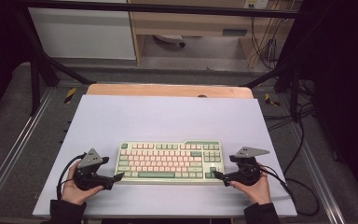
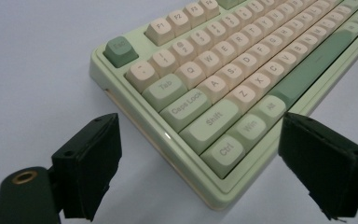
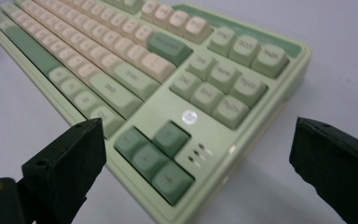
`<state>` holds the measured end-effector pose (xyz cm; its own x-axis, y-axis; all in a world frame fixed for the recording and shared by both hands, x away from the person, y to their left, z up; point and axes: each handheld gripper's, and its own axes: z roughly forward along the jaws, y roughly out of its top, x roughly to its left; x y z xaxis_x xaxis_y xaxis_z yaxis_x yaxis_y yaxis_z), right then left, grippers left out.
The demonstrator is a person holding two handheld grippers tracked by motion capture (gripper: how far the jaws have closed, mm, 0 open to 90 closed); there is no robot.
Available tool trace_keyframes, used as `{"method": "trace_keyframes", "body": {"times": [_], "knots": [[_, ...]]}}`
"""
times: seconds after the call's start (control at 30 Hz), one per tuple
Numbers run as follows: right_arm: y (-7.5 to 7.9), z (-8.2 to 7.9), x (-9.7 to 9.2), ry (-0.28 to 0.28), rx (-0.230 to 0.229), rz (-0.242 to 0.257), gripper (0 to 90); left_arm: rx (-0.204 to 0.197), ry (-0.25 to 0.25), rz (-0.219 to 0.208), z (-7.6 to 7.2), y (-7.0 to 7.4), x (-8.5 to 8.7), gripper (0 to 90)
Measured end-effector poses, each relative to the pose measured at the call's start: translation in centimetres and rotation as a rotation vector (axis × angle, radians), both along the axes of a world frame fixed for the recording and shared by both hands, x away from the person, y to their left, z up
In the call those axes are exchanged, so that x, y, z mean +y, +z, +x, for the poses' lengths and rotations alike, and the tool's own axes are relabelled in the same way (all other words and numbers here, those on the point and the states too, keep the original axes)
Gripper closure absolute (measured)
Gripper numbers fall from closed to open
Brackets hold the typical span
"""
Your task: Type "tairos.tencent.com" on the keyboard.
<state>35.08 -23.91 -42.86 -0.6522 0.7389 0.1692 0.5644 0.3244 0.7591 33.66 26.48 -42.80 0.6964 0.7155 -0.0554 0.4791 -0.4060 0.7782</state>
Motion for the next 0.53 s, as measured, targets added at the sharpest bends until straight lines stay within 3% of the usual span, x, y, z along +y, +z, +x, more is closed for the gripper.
{"method": "trace_keyframes", "body": {"times": [0.27,0.53], "knots": [[-1.7,-1.0,-1.5,-0.016,-0.012,-0.043,1.1,-0.001,0.005,0.009,-0.5,-0.4,0.7,7.9],[-1.7,-1.1,-1.7,-0.004,-0.008,-0.038,0.6,0.004,0.0,0.019,-0.7,-0.7,0.7,7.5]]}}
